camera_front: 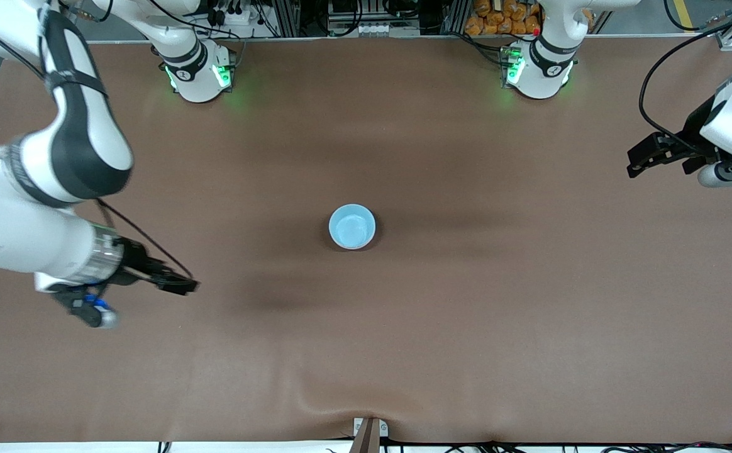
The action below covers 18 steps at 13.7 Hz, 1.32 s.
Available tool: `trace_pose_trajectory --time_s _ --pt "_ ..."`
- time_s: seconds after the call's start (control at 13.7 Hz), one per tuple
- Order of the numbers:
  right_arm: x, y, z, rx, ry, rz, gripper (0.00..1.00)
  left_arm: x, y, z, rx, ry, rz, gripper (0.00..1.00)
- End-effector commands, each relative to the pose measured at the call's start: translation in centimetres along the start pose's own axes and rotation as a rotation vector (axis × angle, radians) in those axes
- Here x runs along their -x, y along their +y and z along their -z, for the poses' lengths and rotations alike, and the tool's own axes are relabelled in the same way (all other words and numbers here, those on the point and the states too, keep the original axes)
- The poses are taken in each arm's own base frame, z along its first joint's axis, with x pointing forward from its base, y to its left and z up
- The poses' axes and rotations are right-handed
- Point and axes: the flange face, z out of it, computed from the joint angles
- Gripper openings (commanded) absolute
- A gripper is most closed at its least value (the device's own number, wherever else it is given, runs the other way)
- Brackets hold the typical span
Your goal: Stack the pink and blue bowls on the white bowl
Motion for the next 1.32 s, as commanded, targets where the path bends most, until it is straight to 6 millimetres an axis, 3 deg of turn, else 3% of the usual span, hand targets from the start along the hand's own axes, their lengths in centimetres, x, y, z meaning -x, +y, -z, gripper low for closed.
trace_pose_trajectory --time_s 0.0,0.22,0.44,0.73,1.02,1.24 --pt "1.3 1.0 5.8 0.094 0.047 0.063 1.00 1.2 1.5 0.9 0.016 -0.012 -0.042 1.00" --pt "3.5 5.5 13.1 0.133 0.075 0.229 1.00 1.0 1.6 0.5 0.015 -0.022 -0.046 1.00" --pt "8.2 8.5 17.1 0.171 0.063 0.255 1.00 0.8 1.0 0.6 0.016 -0.020 -0.038 1.00" --pt "13.5 10.4 16.7 0.181 0.106 0.273 1.00 0.8 1.1 0.4 0.015 -0.026 -0.040 1.00" --pt "13.5 10.2 16.9 0.187 0.108 0.281 1.00 1.1 0.8 0.7 0.014 -0.032 -0.043 1.00" --pt "13.3 9.8 18.0 0.190 0.125 0.430 1.00 1.3 0.7 0.9 0.013 -0.035 -0.041 1.00"
